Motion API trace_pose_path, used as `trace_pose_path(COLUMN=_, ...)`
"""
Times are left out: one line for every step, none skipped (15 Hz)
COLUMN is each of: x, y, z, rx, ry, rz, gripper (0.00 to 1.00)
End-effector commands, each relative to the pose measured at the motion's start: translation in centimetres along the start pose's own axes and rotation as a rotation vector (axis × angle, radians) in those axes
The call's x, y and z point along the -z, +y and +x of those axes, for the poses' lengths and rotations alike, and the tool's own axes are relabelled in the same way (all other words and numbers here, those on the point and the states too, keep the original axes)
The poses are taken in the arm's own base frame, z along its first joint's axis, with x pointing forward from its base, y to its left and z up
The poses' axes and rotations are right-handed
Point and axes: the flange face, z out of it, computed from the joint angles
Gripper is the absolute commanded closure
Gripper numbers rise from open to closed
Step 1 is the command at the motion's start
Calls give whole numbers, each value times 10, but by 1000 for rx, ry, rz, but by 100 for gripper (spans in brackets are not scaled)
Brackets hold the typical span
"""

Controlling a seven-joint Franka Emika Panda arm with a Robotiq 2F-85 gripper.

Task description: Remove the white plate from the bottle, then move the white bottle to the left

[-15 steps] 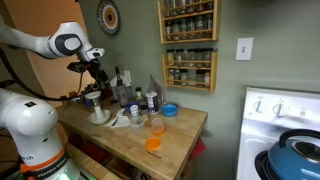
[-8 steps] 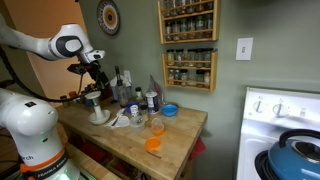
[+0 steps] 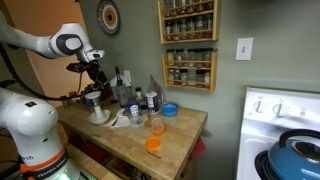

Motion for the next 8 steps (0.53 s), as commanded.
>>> trace_pose_path(x=-6, y=-12, z=-2, rx=36, ry=-73, rz=-13, gripper=0)
trace_pose_path(x=-8, y=-14, z=-3, rx=48, ry=-84, rz=7, gripper=0)
trace_pose_path(x=-9, y=-16, z=-2, rx=55, ry=-89, rz=30, gripper=0)
trace_pose_path(x=-11, y=-18, z=-2, rx=58, ry=-93, rz=47, gripper=0)
trace_pose_path(x=-13, y=-20, z=-3, rx=63, ry=-99, rz=64, gripper=0)
trace_pose_path(x=-14, y=-22, z=-3, rx=67, ry=-108, rz=75, gripper=0)
trace_pose_path(x=-17, y=-23, z=-4, rx=69, ry=-119, rz=82, gripper=0)
trace_pose_path(x=-19, y=-25, z=-4, rx=71, ry=-130, rz=92, gripper=0)
